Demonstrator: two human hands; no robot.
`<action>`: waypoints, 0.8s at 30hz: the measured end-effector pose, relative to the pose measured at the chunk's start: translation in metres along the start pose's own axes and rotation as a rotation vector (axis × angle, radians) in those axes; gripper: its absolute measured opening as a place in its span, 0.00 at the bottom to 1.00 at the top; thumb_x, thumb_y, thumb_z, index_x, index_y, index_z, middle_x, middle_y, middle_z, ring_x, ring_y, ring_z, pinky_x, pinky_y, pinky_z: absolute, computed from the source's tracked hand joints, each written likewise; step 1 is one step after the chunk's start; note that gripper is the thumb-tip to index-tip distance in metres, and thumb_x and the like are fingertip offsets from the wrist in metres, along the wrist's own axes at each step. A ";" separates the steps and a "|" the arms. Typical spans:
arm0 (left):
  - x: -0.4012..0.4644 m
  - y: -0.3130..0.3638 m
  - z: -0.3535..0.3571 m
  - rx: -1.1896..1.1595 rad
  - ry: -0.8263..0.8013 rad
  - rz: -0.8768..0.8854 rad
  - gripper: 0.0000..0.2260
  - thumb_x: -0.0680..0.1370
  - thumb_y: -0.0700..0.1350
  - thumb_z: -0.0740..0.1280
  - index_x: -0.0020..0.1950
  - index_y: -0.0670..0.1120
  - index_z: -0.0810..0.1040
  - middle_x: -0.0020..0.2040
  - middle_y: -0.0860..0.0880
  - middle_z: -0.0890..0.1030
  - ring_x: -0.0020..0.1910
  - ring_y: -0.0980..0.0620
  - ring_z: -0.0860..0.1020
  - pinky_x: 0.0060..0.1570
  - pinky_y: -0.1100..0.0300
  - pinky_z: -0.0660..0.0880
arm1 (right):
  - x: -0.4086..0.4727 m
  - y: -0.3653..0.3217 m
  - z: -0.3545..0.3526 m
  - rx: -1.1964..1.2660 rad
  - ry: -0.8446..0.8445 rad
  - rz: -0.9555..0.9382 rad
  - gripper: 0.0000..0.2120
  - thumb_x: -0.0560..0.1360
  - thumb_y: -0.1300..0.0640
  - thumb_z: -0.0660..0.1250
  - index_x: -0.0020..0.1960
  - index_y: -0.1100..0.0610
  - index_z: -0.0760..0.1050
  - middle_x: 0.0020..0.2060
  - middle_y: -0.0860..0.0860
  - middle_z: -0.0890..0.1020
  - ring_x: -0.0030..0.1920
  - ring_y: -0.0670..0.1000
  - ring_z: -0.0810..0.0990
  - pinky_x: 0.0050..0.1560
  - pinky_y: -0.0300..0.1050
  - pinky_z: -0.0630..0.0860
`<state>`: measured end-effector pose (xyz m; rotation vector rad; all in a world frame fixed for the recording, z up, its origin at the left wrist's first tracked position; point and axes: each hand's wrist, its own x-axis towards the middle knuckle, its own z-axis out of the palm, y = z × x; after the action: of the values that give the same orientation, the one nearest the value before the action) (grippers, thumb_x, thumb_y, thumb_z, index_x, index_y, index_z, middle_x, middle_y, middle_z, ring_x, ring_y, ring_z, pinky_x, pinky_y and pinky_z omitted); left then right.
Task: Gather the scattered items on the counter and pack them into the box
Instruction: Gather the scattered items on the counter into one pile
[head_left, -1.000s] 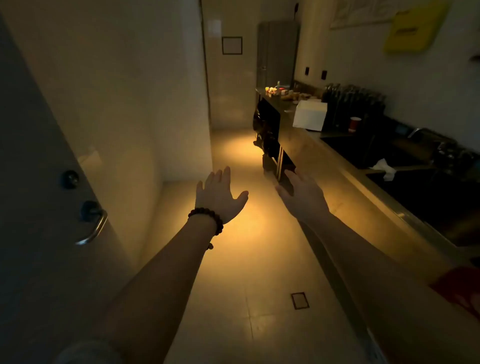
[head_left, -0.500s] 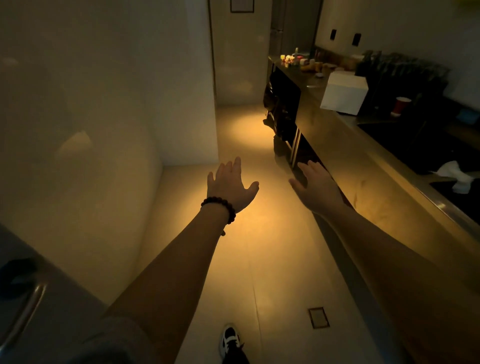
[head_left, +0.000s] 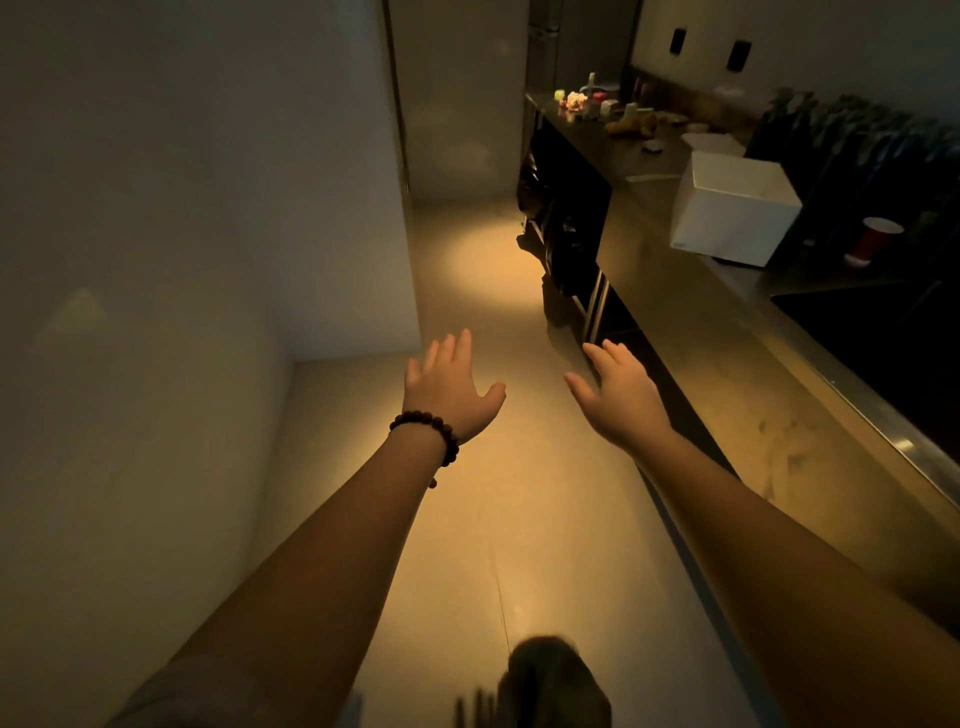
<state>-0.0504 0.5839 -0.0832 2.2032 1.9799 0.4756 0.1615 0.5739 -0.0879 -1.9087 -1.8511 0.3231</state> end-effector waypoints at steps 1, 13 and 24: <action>0.019 -0.004 0.007 0.002 -0.005 -0.005 0.35 0.74 0.60 0.58 0.76 0.49 0.50 0.77 0.48 0.56 0.75 0.47 0.53 0.72 0.44 0.51 | 0.019 0.005 0.006 0.002 -0.004 0.000 0.28 0.77 0.42 0.59 0.74 0.52 0.60 0.74 0.52 0.63 0.75 0.53 0.56 0.72 0.56 0.58; 0.354 0.011 0.059 -0.004 0.015 -0.025 0.35 0.75 0.60 0.58 0.77 0.48 0.50 0.77 0.47 0.56 0.75 0.47 0.52 0.72 0.44 0.52 | 0.351 0.072 0.030 -0.033 -0.042 -0.034 0.27 0.79 0.43 0.58 0.74 0.53 0.60 0.75 0.53 0.61 0.76 0.54 0.54 0.74 0.54 0.57; 0.581 0.026 0.102 0.016 -0.041 -0.013 0.36 0.75 0.60 0.59 0.76 0.46 0.50 0.76 0.47 0.57 0.75 0.46 0.53 0.72 0.43 0.53 | 0.582 0.106 0.047 -0.057 -0.092 -0.042 0.27 0.79 0.43 0.56 0.75 0.54 0.59 0.75 0.54 0.61 0.76 0.54 0.54 0.74 0.53 0.56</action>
<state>0.0554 1.1645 -0.0903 2.1899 1.9826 0.4109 0.2723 1.1567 -0.0942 -1.9189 -1.9769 0.3538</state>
